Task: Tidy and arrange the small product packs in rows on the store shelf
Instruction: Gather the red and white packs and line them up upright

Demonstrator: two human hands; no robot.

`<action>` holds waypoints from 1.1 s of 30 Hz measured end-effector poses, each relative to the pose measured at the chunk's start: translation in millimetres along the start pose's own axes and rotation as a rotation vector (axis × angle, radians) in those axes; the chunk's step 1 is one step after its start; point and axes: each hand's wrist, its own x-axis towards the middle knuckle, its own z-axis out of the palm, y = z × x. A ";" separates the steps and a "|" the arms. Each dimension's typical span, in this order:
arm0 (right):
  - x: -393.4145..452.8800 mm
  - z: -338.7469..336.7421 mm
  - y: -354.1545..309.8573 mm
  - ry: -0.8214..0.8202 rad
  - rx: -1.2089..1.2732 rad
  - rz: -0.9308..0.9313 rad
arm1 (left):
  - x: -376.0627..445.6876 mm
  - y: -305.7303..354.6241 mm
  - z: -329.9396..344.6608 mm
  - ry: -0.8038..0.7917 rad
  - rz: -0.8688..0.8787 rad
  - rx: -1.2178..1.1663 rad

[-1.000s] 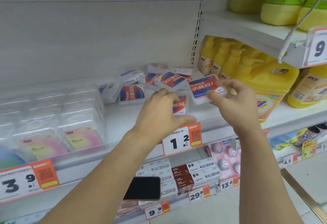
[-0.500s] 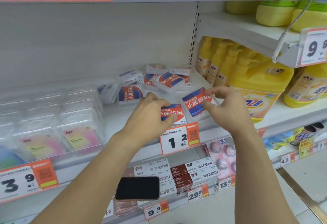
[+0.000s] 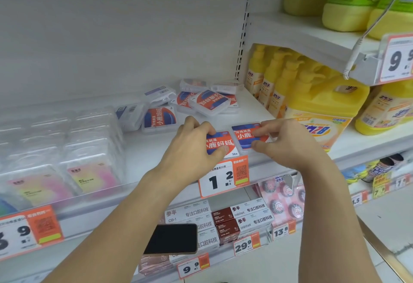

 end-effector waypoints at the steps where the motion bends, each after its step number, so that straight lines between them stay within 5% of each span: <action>1: -0.4 -0.3 -1.3 -0.007 -0.008 0.001 | 0.3 0.9 -0.6 -0.003 0.006 0.002; 10: 9.4 12.9 -37.8 0.294 0.122 -0.146 | 18.0 6.5 -53.6 -0.060 0.030 0.080; 16: 20.7 48.0 -103.0 0.188 0.294 -0.370 | 55.3 -16.7 -139.7 -0.009 -0.039 0.222; 21: 40.5 90.9 -129.7 0.034 0.167 -0.367 | 81.3 -56.5 -151.3 -0.254 -0.241 0.524; 25: 46.1 118.2 -137.6 -0.123 -0.003 -0.350 | 94.9 -83.2 -145.1 -0.422 -0.434 0.360; 28: 56.3 135.3 -138.5 -0.089 -0.075 -0.298 | 100.2 -96.3 -142.1 -0.520 -0.488 0.356; 33: 62.1 132.6 -137.1 -0.053 -0.003 -0.267 | 99.8 -98.8 -145.4 -0.452 -0.430 0.248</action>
